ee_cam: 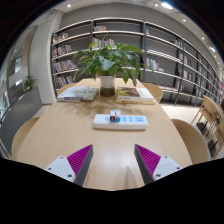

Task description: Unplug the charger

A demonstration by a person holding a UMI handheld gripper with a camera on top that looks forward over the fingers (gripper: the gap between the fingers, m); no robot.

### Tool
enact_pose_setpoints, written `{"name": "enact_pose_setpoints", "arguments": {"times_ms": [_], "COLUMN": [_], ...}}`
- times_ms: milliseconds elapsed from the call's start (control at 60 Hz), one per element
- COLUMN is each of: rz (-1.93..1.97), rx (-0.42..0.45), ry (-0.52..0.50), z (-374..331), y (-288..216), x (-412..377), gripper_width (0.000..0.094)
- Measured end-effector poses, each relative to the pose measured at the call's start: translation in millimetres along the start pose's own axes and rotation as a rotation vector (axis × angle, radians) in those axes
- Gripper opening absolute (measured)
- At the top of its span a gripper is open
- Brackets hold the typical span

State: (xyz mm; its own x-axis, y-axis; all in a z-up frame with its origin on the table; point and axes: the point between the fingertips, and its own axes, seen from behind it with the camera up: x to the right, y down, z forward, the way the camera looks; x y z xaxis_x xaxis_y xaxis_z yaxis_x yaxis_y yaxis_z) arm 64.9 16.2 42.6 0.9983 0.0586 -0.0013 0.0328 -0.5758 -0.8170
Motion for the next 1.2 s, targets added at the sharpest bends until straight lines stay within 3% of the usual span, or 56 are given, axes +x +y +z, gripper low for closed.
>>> {"name": "enact_pose_setpoints", "arguments": {"times_ms": [133, 250, 350, 467, 550, 650, 800, 900, 1000, 1050, 1117, 1200], "rz": [0.010, 0.007, 0.009, 0.008, 0.037, 0.062, 0.076, 0.174, 0.163, 0.100, 0.096, 0.115], "rx": [0.009, 0.036, 0.061, 0.046, 0.052, 0.028, -0.001, -0.109, 0.266, 0.391, 0.408, 0.361], "ry": [0.009, 0.021, 0.008, -0.006, 0.015, 0.016, 0.035, -0.002, -0.027, -0.004, 0.021, 0.084], "z": [69.1, 107.4, 129.3, 144.1, 143.6, 143.3, 143.3, 137.3, 69.8, 38.9, 21.6, 28.0], "y": [-37.4, -68.8, -82.8, -78.8, -79.3, -78.4, -76.8, -80.8, -251.8, -298.9, -332.5, -291.3], "x": [5.9, 10.7, 10.0, 5.0, 7.9, 8.4, 9.3, 7.7, 43.8, 66.5, 113.8, 160.3], "gripper_width": [0.0835, 0.0758, 0.0620, 0.0286, 0.0217, 0.0154, 0.0144, 0.0103, 0.0101, 0.0099, 0.0100, 0.0099]}}
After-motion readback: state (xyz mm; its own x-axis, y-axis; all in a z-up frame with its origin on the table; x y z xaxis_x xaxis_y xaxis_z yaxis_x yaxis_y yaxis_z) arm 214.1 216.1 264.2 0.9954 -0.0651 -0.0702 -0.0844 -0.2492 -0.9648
